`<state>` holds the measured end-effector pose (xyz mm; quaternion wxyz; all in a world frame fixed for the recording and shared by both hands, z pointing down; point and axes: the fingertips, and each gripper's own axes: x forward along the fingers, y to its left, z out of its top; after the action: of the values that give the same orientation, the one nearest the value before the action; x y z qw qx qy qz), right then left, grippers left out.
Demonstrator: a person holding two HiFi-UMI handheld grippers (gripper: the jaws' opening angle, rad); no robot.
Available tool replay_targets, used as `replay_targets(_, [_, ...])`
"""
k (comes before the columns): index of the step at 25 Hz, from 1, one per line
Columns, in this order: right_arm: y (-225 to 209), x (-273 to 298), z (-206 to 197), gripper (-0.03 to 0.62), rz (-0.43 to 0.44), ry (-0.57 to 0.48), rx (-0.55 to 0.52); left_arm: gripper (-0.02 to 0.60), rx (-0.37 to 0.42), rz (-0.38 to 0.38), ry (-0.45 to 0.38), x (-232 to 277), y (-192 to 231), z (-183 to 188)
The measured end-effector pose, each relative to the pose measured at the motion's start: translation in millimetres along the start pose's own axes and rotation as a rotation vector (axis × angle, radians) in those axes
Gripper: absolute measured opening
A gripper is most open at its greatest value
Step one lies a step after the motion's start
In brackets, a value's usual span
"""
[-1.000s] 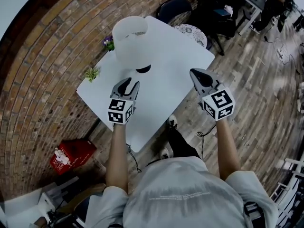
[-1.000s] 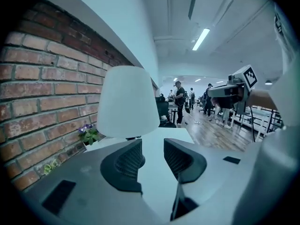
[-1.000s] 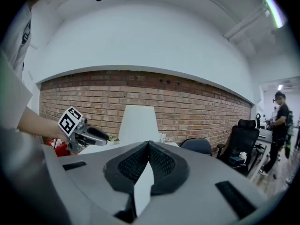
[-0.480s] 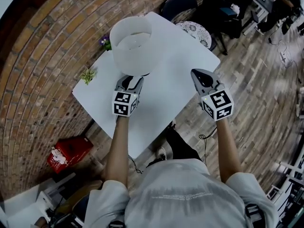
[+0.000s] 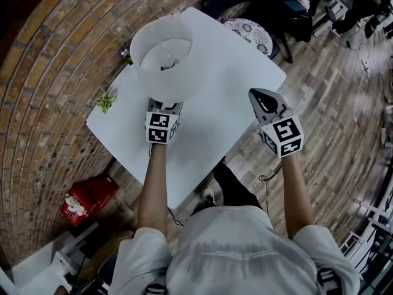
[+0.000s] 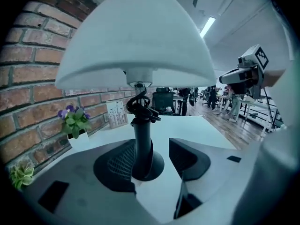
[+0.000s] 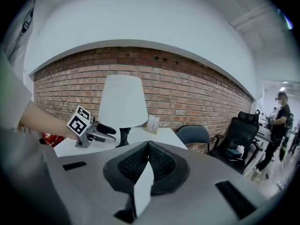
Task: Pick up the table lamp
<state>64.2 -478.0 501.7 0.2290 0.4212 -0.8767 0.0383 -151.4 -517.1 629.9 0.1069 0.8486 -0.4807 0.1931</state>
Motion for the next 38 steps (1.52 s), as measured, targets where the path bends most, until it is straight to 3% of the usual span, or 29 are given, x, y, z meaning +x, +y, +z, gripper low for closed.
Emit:
replay_targets(29, [-15.4,1.8,-33.7,0.002,0.004,0.084,0.052,0.213,-0.057,0.082,-0.088,49.1,23.9,14.0])
replay_targets(34, [-17.3,-3.3,-37.8,0.002,-0.003,0.090,0.059,0.160,-0.058,0.091,-0.092,49.9,23.5,14.8])
replay_targets(38, [-15.8,-4.7,-38.5,0.002,-0.002,0.089,0.060,0.153,-0.065,0.084,-0.088,50.5,23.2,12.6])
